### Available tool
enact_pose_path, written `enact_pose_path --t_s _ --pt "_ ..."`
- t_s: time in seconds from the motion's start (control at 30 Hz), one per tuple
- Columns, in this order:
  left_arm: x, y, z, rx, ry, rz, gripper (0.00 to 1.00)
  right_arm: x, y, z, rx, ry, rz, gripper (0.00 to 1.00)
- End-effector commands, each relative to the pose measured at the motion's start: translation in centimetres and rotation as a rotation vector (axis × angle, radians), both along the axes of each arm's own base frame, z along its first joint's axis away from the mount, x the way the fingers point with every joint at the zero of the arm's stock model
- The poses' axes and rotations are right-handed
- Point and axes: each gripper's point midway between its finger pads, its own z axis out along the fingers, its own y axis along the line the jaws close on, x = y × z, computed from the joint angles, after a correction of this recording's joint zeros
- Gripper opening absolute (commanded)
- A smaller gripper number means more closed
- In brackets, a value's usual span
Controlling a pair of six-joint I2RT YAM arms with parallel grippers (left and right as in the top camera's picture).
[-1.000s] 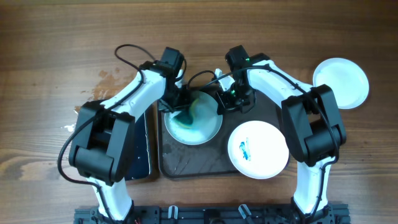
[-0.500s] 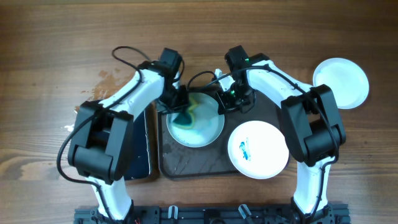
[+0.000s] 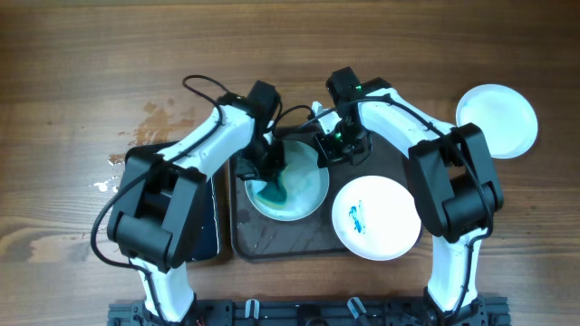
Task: Clean dirty plates on tray and stack at the side
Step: 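Scrub the plate with the sponge while the right gripper holds it, then lift the sponge away and lift the plate with the right gripper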
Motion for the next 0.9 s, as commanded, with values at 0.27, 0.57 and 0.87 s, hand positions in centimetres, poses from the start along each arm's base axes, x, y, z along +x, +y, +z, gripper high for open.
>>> enact_pose_path --t_s 0.27,0.57,0.87 --pt "0.4 -4.8 0.3 -0.186 -0.028 -0.042 0.04 -0.6 -1.6 -1.9 -0.077 0.025 0.005 0.05" --pt "2.4 3.9 6.7 0.197 -0.263 0.106 0.04 -0.6 -1.5 -1.9 -0.076 0.021 0.004 0.04" --pt "-0.6 17.0 11.6 0.504 -0.224 0.556 0.04 2.0 -2.0 -0.5 -0.139 -0.078 -0.039 0.05"
